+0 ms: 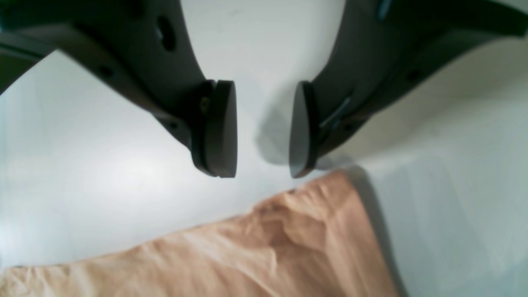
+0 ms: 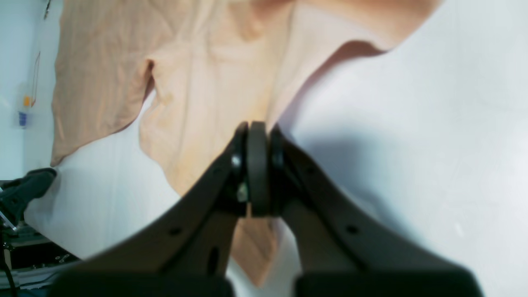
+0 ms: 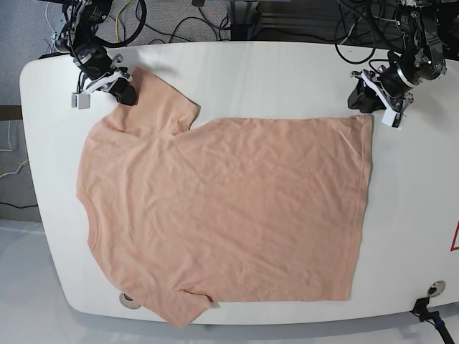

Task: Fold the T-shirt properly
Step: 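Grasp the shirt's shoulder corners with both grippers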

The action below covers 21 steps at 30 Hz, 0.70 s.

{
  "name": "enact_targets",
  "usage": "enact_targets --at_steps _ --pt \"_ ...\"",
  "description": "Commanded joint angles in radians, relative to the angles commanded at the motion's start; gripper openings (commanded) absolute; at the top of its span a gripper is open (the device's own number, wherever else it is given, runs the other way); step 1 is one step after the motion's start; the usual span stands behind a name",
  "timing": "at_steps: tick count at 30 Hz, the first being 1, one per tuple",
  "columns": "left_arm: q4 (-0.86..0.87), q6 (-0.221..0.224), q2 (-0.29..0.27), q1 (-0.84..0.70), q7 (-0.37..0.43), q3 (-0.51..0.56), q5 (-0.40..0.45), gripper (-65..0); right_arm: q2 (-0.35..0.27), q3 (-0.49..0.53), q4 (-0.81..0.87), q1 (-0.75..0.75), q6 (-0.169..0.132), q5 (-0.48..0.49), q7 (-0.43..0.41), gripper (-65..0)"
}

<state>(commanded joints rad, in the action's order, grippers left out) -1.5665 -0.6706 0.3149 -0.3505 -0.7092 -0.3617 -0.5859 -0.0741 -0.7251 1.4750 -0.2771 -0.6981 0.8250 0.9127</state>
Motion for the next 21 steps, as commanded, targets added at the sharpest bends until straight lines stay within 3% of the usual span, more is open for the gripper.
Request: enact_targets --at_steps 5,11,21 --pt "0.008 0.014 -0.001 0.044 0.008 -0.015 0.033 -44.1 0.001 -0.002 0.001 0.001 0.0 -0.005 -0.003 -65.0" --pt "0.025 0.105 -0.007 0.085 0.012 -0.054 0.017 -43.5 -0.002 -0.003 -0.004 0.0 0.0 -0.002 -0.003 -65.0" --pt "0.097 0.108 -0.03 0.145 0.009 -0.083 0.009 -42.9 -0.002 -0.004 0.001 -0.002 0.0 -0.004 -0.004 -65.0"
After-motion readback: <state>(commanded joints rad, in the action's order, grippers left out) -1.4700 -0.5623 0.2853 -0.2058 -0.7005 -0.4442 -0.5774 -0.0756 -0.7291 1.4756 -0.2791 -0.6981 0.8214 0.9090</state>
